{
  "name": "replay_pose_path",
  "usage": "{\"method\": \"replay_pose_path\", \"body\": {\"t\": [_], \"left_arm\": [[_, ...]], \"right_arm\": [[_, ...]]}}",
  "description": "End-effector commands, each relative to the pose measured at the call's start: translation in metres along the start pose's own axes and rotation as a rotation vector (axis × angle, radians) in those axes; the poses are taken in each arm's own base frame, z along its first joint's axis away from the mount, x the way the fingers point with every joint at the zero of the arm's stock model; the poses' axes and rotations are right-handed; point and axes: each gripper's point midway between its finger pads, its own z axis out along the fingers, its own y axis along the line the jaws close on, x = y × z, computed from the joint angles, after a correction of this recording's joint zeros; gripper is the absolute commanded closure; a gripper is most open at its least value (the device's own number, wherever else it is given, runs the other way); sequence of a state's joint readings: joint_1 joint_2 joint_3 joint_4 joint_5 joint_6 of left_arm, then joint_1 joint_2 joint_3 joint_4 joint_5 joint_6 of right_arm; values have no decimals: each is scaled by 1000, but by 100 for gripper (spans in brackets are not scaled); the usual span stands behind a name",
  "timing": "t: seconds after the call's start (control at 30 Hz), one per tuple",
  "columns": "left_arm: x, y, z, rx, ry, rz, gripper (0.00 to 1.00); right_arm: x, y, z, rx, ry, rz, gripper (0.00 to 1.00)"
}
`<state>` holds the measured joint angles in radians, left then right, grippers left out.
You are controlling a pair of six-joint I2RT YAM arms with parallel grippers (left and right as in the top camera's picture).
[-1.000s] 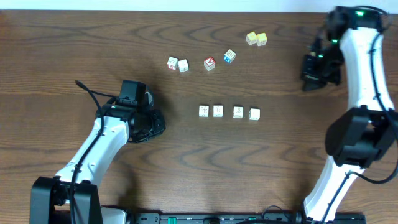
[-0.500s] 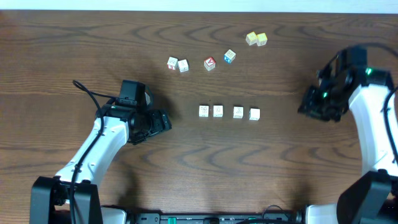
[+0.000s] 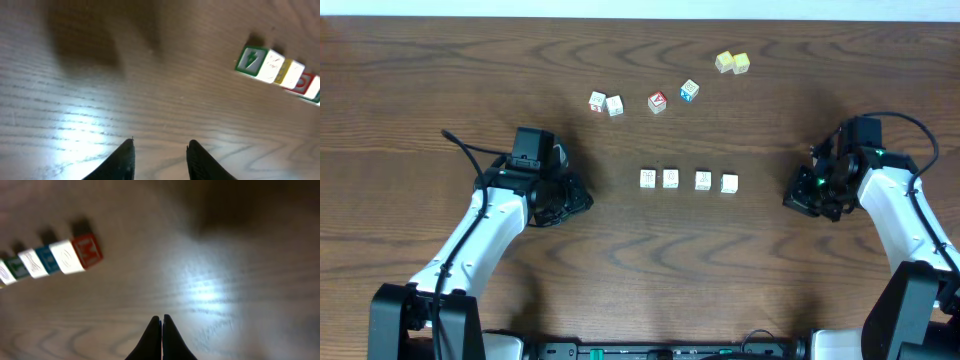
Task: Lift 4 blocks
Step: 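Move the left and right grippers to opposite ends of the row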
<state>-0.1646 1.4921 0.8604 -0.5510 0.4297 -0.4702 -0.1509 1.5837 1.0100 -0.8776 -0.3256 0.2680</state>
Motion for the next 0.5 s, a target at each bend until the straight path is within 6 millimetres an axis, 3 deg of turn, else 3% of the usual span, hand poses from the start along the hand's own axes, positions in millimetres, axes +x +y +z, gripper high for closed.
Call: {"method": "replay_pose_path", "body": {"t": [0.0, 0.1, 0.3, 0.47], "left_arm": [[-1, -2, 2, 13, 1, 3, 81], [-3, -3, 2, 17, -7, -10, 88], [-17, -10, 1, 45, -63, -10, 89], [-40, -25, -2, 102, -157, 17, 89]], "right_arm": [[-4, 7, 0, -32, -18, 5, 99], [-6, 9, 1, -37, -27, -6, 99], [3, 21, 15, -68, -5, -47, 99], [9, 28, 25, -98, -3, -79, 99]]}}
